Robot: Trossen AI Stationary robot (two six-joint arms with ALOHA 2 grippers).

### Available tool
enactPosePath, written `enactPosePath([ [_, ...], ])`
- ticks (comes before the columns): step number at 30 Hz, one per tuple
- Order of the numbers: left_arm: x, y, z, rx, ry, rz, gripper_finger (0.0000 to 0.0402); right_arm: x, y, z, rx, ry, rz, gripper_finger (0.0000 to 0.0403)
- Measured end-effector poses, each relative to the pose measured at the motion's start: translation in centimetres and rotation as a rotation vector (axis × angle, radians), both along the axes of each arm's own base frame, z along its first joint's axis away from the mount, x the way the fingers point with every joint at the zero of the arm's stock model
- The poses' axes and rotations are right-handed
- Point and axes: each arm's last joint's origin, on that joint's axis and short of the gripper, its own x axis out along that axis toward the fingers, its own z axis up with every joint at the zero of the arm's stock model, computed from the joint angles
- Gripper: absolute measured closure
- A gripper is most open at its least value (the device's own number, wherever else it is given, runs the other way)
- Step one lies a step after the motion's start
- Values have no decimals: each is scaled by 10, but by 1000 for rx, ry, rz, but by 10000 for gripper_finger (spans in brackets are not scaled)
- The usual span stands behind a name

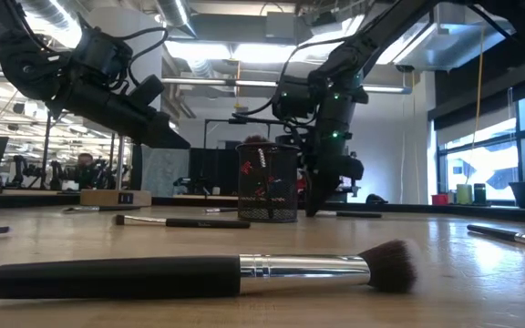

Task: Pick & Place Makeup Brushes
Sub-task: Put the eyeshadow brush into the makeup brush holder

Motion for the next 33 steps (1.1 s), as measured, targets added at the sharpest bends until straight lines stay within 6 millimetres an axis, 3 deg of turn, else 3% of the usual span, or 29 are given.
enactPosePath([
  [3, 0, 0, 0, 0, 0, 0, 327, -6, 1, 15, -4, -20, -44, 397],
  [11, 0, 0, 0, -1, 0, 0, 327, -18, -1, 100, -32, -430, -288, 399],
  [14, 0, 0, 0, -2, 1, -1, 327, -20, 11, 128, -11, -630, -329, 401],
  [20, 0, -1, -2, -18, 16, -2, 327, -29, 47, 153, 34, -978, -290, 401],
  [24, 0, -1, -2, -13, 19, -3, 327, -29, 68, 149, 172, -1168, -244, 401],
  [29, 0, -1, -2, -22, 10, 6, 327, -26, 80, 115, 203, -1131, -299, 401],
  [33, 0, 0, -1, -20, 1, 10, 327, -24, 81, 101, 192, -1100, -311, 391],
])
